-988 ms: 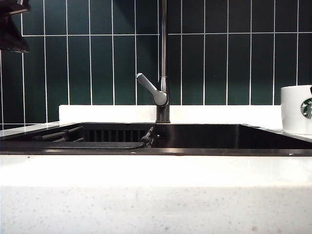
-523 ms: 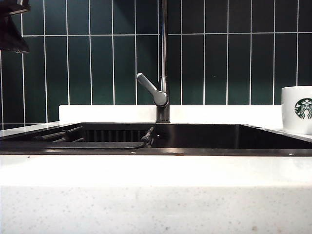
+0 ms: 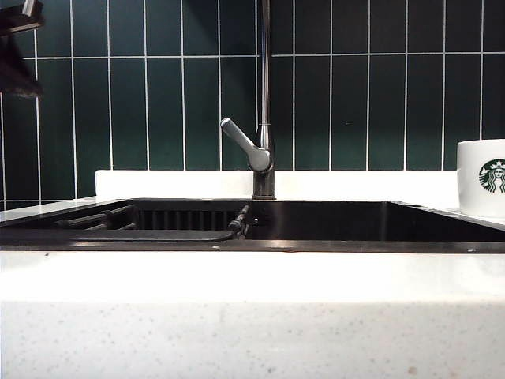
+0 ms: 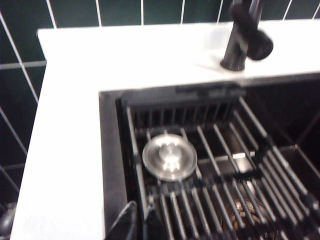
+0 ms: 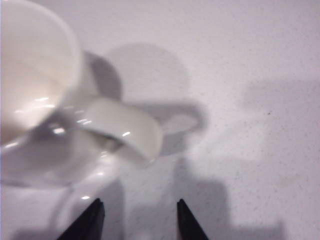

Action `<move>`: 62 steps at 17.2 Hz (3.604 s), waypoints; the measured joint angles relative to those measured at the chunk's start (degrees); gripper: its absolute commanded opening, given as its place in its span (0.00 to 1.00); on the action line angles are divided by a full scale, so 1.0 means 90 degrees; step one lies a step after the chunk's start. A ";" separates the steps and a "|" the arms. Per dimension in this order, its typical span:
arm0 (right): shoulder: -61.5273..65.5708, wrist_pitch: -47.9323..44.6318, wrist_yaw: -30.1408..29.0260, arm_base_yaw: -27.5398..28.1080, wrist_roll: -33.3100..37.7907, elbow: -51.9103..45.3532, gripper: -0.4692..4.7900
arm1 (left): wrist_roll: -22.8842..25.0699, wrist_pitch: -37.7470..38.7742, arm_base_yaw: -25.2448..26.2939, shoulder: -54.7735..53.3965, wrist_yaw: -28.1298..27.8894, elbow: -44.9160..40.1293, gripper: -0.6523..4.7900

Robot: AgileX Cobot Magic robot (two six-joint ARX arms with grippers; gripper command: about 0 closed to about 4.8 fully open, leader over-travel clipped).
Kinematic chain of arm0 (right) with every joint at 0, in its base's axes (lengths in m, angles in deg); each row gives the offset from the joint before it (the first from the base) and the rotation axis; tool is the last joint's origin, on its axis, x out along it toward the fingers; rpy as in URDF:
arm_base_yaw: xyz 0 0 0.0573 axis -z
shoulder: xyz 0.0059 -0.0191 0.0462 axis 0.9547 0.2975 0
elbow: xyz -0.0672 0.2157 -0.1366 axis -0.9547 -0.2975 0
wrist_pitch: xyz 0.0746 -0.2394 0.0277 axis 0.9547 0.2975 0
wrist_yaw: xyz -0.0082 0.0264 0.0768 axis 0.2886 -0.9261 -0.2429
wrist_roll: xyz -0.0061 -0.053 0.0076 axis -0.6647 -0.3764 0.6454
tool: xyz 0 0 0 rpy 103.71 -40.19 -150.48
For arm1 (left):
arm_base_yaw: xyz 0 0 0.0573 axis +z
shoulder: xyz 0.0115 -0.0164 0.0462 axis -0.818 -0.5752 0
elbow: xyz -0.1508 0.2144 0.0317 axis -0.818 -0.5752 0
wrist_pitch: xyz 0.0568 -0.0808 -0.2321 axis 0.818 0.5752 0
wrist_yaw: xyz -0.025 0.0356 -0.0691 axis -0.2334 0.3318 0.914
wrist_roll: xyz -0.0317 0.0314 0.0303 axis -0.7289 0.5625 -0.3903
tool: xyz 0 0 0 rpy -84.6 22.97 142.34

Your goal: Pick up the mug next to the sink, go to the faucet to get some water, pour the water into the sink, and finally put the mug back to its place.

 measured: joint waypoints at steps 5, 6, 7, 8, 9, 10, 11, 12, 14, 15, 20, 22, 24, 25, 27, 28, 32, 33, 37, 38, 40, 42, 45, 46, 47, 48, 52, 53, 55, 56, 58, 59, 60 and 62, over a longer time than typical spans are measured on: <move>-0.1355 0.0010 -0.0119 -0.0588 0.0056 -0.0435 0.22 | 0.0017 0.0634 -0.0002 0.0792 0.0029 -0.0002 0.17; -0.1654 -0.0160 -0.0134 -0.0704 0.0066 -0.0559 0.19 | 0.0017 0.0809 -0.0002 0.0969 0.0148 -0.0002 0.17; -0.1928 -0.0352 -0.0134 -0.0794 0.0063 -0.0714 0.18 | 0.0019 0.0986 -0.0002 0.1161 0.0226 -0.0017 0.17; -0.2106 -0.0425 -0.0136 -0.0855 0.0063 -0.0809 0.18 | 0.0019 0.1124 -0.0002 0.1319 0.0255 -0.0024 0.17; -0.2297 -0.0517 -0.0136 -0.0906 0.0061 -0.0925 0.18 | 0.0019 0.1265 -0.0002 0.1508 0.0282 -0.0024 0.17; -0.2438 -0.0559 -0.0136 -0.0928 0.0061 -0.1010 0.18 | 0.0019 0.1328 -0.0002 0.1610 0.0282 -0.0024 0.17; -0.2616 -0.0614 -0.0143 -0.0928 0.0061 -0.1124 0.18 | 0.0017 0.1460 -0.0002 0.1770 0.0284 -0.0027 0.17; -0.2771 -0.0682 -0.0180 -0.0925 0.0058 -0.1229 0.18 | 0.0017 0.1552 -0.0002 0.1887 0.0284 -0.0027 0.17; -0.3138 -0.0668 -0.0211 -0.0928 0.0058 -0.1404 0.18 | 0.0017 0.1758 -0.0002 0.2130 0.0287 -0.0029 0.17; -0.3296 -0.0607 -0.0214 -0.0935 0.0058 -0.1438 0.18 | 0.0017 0.1817 -0.0002 0.2203 0.0287 -0.0029 0.17; -0.4306 -0.0350 -0.0233 -0.1144 0.0058 -0.1642 0.17 | 0.0012 0.1957 -0.0002 0.2492 0.0330 -0.0325 0.16; -0.4799 -0.0301 -0.0231 -0.1222 0.0058 -0.1804 0.16 | -0.0032 0.1936 -0.0002 0.2807 0.0333 -0.0743 0.16; -0.5433 0.0046 -0.0233 -0.1263 0.0058 -0.1987 0.17 | -0.0126 0.1889 -0.0002 0.3070 0.0301 -0.0981 0.16; -0.5683 0.0452 -0.0231 -0.1263 0.0058 -0.1987 0.17 | -0.0136 0.1780 -0.0002 0.3084 0.0272 -0.0976 0.16; -0.6035 0.1141 -0.0240 -0.1263 0.0061 -0.1987 0.17 | -0.0151 0.1894 0.0000 0.3082 0.0187 -0.0976 0.16; -0.6241 0.1528 -0.0313 -0.1263 0.0180 -0.1987 0.16 | -0.0206 0.2011 0.0000 0.3079 0.0177 -0.0976 0.16; -0.6866 0.1455 -0.0338 -0.1265 0.0719 -0.2319 0.07 | -0.0231 0.1819 0.0000 0.3126 0.0168 -0.1088 0.11; -0.7026 0.1433 -0.0342 -0.1265 0.0685 -0.2433 0.07 | -0.0158 0.1654 0.0000 0.3211 0.0168 -0.1236 0.11; -0.7082 0.1375 -0.0338 -0.1285 0.0568 -0.2744 0.07 | -0.0121 0.0986 0.0000 0.3742 0.0158 -0.1753 0.11; -0.7084 0.1277 -0.0335 -0.1304 0.0520 -0.2788 0.07 | -0.0121 0.0816 -0.0002 0.3903 0.0160 -0.1855 0.11; -0.7084 0.1027 -0.0330 -0.1302 0.0243 -0.2951 0.07 | -0.0107 0.0695 -0.0002 0.4248 0.0131 -0.2198 0.11; -0.7084 0.0998 -0.0333 -0.1302 0.0070 -0.3019 0.07 | -0.0017 0.0682 -0.0002 0.4590 -0.0146 -0.2448 0.11; -0.7084 0.0658 -0.0406 -0.1302 -0.0199 -0.3053 0.07 | 0.0005 0.0532 -0.0002 0.5202 -0.0248 -0.2657 0.11; -0.7084 0.0639 -0.0498 -0.1304 -0.0282 -0.3118 0.07 | 0.0005 0.0481 -0.0002 0.5117 -0.0250 -0.2688 0.11; -0.7084 0.0641 -0.0522 -0.1307 -0.0311 -0.3172 0.07 | 0.0010 0.0401 -0.0007 0.5153 -0.0223 -0.2771 0.11; -0.7084 0.0610 -0.0539 -0.1307 -0.0355 -0.3271 0.07 | 0.0046 0.0321 -0.0012 0.5129 -0.0221 -0.2803 0.11; -0.7084 0.0376 -0.0556 -0.1307 -0.0532 -0.3619 0.07 | 0.0245 0.0017 -0.0012 0.5136 -0.0374 -0.2854 0.11; -0.7084 0.0330 -0.0537 -0.1307 -0.0610 -0.3796 0.07 | 0.0270 0.0007 -0.0012 0.5139 -0.0595 -0.2885 0.11; -0.7087 0.0313 -0.0512 -0.1307 -0.0622 -0.3825 0.07 | 0.0270 0.0027 -0.0012 0.5136 -0.0709 -0.2888 0.11; -0.7087 0.0243 -0.0466 -0.1307 -0.0631 -0.3825 0.07 | 0.0313 0.0024 -0.0010 0.5136 -0.0721 -0.2888 0.11; -0.7087 0.0165 -0.0362 -0.1307 -0.0646 -0.3878 0.07 | 0.0379 0.0058 -0.0010 0.5136 -0.0811 -0.2888 0.11; -0.7087 0.0170 -0.0362 -0.1307 -0.0646 -0.3951 0.07 | 0.0425 0.0148 -0.0007 0.5136 -0.0923 -0.2888 0.11; -0.7087 0.0168 -0.0350 -0.1307 -0.0646 -0.4014 0.07 | 0.0435 0.0301 -0.0007 0.5136 -0.1195 -0.2890 0.11; -0.7087 0.0136 -0.0342 -0.1307 -0.0670 -0.4027 0.07 | 0.0452 0.0359 0.0002 0.5136 -0.1336 -0.2895 0.11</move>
